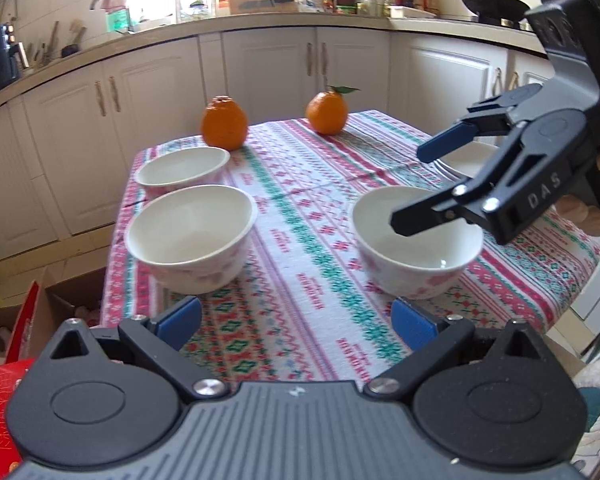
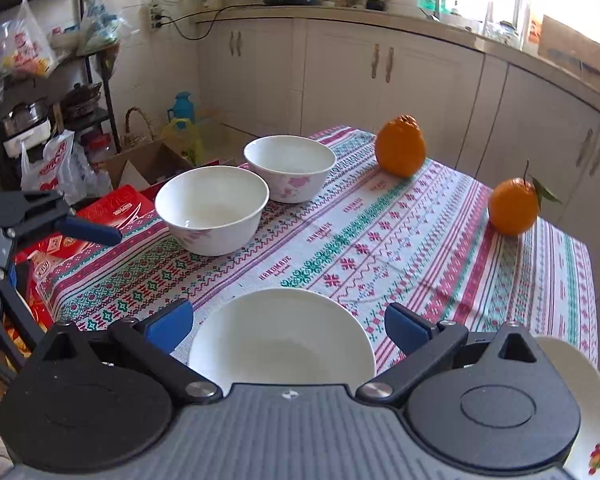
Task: Organize plates and bowls
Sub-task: 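Open and withdraw the right gripper while the left gripper moves to a white bowl, then close the left gripper on the rim of the white bowl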
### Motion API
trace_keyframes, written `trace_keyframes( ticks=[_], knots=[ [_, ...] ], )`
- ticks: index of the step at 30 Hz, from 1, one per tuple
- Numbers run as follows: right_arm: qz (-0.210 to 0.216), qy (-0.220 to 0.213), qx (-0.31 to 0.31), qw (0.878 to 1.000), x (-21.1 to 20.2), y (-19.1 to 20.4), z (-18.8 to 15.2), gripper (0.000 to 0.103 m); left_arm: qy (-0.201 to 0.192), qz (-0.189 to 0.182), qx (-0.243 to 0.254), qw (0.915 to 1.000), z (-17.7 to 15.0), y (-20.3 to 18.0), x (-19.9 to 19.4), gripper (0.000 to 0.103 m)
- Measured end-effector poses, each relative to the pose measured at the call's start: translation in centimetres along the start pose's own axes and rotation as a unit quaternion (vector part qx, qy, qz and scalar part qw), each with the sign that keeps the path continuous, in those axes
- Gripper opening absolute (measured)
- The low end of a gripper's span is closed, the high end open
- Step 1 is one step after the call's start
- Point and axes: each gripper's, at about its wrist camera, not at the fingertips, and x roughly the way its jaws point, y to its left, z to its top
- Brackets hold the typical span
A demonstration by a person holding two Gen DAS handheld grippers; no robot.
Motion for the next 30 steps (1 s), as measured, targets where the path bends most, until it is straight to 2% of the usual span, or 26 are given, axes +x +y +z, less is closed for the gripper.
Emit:
trace_keyframes(
  ticks=[5, 9, 12, 18, 30],
  knots=[
    [0.013, -0.004, -0.016, 1.0, 0.2, 0.8, 0.7, 0.103, 0.003, 0.016, -0.03, 0.9994, 0.0, 2.7, -0.4, 0.101],
    [0.025, -0.009, -0.029, 0.999, 0.4, 1.7, 1.3, 0.103, 0.016, 0.049, -0.046, 0.9976, 0.5, 5.0, 0.1, 0.101],
    [0.023, -0.012, -0.044, 0.999, 0.8, 2.5, 1.7, 0.103, 0.014, 0.059, -0.055, 0.9967, 1.0, 6.6, 0.4, 0.101],
    [0.025, -0.01, -0.06, 0.998, 2.6, 3.7, 3.0, 0.103, 0.013, 0.052, -0.078, 0.9955, 2.7, 9.2, 1.6, 0.1],
    [0.062, 0.013, -0.055, 0.996, 7.3, 4.3, 4.9, 0.103, 0.019, 0.022, -0.054, 0.9981, 5.2, 10.6, 5.0, 0.098]
  ],
)
